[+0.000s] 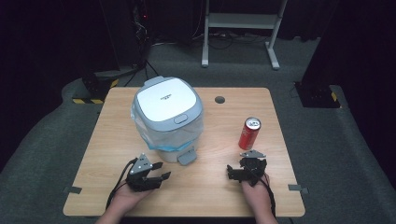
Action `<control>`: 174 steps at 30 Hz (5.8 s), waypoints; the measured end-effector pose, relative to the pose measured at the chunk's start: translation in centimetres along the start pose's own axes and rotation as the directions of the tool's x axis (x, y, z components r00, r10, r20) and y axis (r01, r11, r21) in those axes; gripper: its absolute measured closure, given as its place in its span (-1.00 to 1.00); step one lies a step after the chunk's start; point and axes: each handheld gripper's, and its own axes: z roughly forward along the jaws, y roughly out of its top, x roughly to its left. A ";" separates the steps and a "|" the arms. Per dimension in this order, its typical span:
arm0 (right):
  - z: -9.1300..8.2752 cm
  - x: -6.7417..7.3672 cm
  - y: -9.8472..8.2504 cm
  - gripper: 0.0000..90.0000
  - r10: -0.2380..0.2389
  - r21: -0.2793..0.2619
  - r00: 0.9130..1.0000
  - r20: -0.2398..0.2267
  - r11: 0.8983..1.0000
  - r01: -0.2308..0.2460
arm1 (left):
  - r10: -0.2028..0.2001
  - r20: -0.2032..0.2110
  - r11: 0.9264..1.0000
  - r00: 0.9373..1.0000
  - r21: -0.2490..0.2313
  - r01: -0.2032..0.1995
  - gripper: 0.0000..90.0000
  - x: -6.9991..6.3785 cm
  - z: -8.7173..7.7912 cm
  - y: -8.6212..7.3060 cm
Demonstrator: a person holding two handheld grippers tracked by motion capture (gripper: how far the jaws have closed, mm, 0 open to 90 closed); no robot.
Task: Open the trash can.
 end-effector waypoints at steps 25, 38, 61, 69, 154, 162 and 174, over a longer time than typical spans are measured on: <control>0.0 0.0 0.0 -1.00 -0.006 0.000 1.000 -0.001 1.000 0.006 | 0.080 -0.098 0.995 0.992 -0.044 -0.084 0.83 -2.7 6.7 3.1; 0.0 0.0 0.0 -1.00 -0.007 0.000 1.000 -0.001 1.000 0.007 | 0.067 -0.125 0.997 0.990 -0.036 -0.072 0.78 -2.3 7.4 3.0; 0.0 0.0 0.0 -1.00 -0.008 0.000 1.000 -0.001 1.000 0.008 | 0.032 -0.123 0.999 0.992 -0.012 -0.033 0.72 -1.3 8.0 2.2; 0.0 0.0 0.0 -1.00 -0.008 -0.001 1.000 -0.001 1.000 0.008 | 0.040 -0.130 0.999 0.991 -0.032 -0.044 0.52 -1.6 8.2 2.3; -4.8 -2.3 0.2 -0.96 0.089 -0.211 0.995 0.052 0.975 -0.076 | 0.176 -0.246 0.983 0.953 0.086 -0.160 0.52 -3.9 10.6 2.0; -5.1 -2.2 0.6 -0.96 0.083 -0.225 0.995 0.055 0.972 -0.069 | 0.183 -0.249 0.982 0.951 0.090 -0.165 0.52 -3.9 10.7 2.0; -5.0 -2.1 1.7 -0.94 0.070 -0.234 0.997 0.040 0.970 -0.059 | 0.134 -0.215 0.990 0.967 0.073 -0.121 0.55 -3.2 10.4 2.0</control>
